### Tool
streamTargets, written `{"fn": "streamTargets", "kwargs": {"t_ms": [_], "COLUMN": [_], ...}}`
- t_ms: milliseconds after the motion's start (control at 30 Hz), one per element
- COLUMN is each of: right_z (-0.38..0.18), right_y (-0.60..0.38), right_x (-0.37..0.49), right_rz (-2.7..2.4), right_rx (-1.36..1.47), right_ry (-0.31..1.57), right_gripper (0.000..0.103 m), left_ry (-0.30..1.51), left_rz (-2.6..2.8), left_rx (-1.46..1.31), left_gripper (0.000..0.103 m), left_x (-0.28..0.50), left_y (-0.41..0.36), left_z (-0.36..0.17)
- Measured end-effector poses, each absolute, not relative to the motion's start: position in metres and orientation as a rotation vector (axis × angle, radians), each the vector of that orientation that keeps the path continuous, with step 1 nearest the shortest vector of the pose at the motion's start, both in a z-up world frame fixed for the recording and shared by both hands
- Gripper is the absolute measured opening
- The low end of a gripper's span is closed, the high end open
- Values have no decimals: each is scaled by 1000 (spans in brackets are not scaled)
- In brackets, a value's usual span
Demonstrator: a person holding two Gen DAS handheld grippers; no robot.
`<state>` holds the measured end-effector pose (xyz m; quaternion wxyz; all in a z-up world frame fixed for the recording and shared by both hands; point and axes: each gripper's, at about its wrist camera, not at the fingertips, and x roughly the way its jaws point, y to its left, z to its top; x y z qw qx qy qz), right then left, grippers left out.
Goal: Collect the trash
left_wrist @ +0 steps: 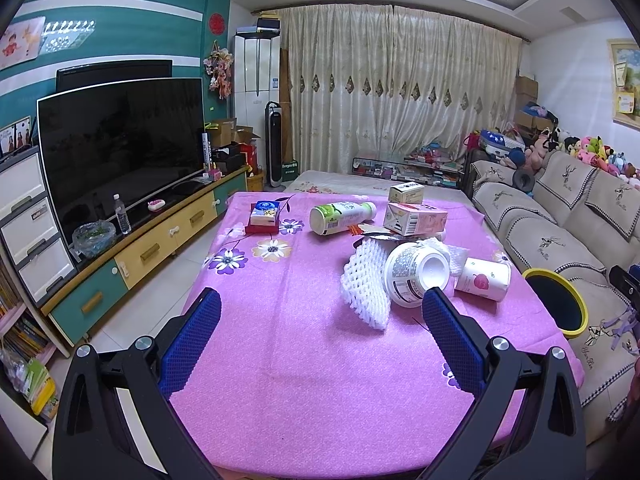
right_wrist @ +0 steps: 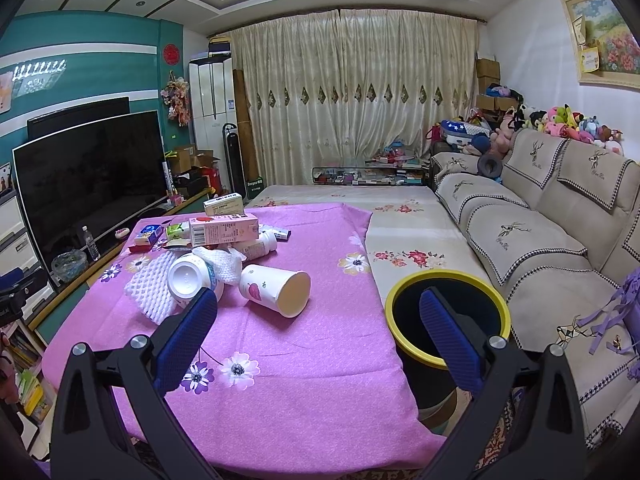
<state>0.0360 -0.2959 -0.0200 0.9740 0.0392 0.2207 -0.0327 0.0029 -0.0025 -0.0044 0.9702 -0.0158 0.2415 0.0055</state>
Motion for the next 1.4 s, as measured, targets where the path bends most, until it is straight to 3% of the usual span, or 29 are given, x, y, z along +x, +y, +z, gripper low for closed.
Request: {"fn": "streamTargets", "kwargs": {"t_ms": [1400], "right_z": [-22], "right_y": [-292], "right_x": [35], "right_rz": [-62], "right_rx": [83], "right_ry": [451], "right_gripper": [97], "left_ry": [498], "left_rz": [22], "left_rx": [-24], "left_gripper": [99], "left_x": [4], "left_y": [3], "left_z": [-8]}}
